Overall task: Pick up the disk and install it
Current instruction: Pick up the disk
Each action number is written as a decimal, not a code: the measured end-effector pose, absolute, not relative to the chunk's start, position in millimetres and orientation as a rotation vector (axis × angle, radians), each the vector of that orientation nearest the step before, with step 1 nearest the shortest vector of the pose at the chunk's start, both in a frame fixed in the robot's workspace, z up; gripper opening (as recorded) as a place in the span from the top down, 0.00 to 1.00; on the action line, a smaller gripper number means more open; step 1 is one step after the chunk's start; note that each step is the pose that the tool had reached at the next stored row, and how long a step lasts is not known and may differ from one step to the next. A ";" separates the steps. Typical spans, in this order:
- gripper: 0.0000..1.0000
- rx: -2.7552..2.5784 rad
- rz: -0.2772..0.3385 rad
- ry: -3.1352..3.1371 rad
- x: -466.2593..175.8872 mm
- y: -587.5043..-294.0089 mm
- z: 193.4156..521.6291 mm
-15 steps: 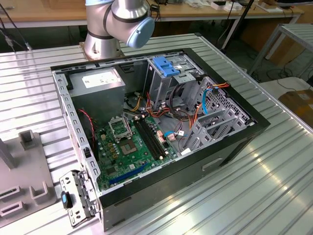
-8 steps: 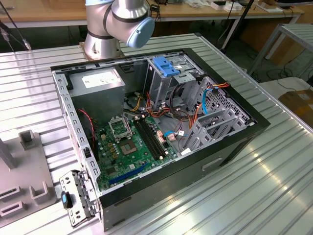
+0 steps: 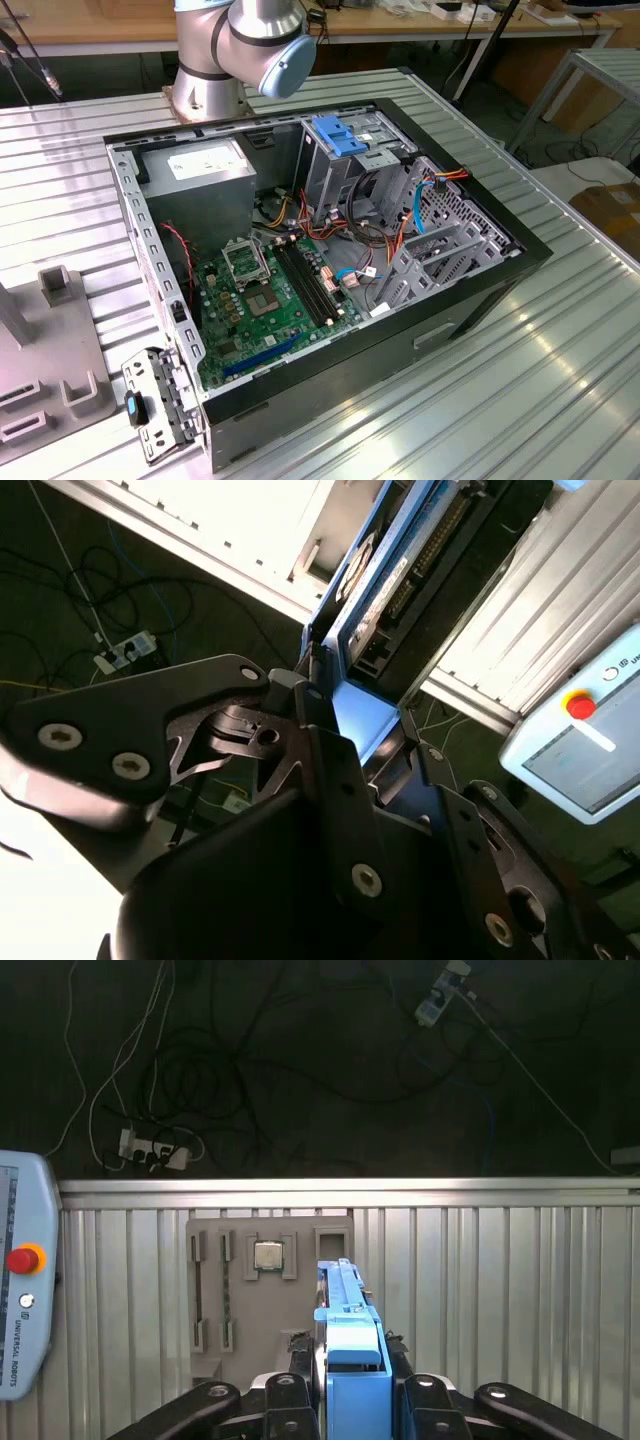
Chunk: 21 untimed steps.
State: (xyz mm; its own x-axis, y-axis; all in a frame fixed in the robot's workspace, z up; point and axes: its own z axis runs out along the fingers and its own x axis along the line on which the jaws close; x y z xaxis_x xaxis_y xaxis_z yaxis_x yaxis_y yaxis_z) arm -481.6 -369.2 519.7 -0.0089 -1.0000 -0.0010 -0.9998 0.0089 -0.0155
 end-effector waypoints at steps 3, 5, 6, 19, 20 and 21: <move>0.63 -2.203 -0.016 2.223 -479.6 -369.2 519.7; 0.63 -2.203 -0.016 2.223 -476.0 -369.2 519.7; 0.63 -2.203 -0.016 2.223 -473.7 -369.2 519.7; 0.63 -2.203 -0.016 2.223 -427.4 -369.2 519.7; 0.63 -2.203 -0.016 2.223 -423.7 -369.2 519.6; 0.63 -2.203 -0.016 2.223 -421.4 -369.2 519.6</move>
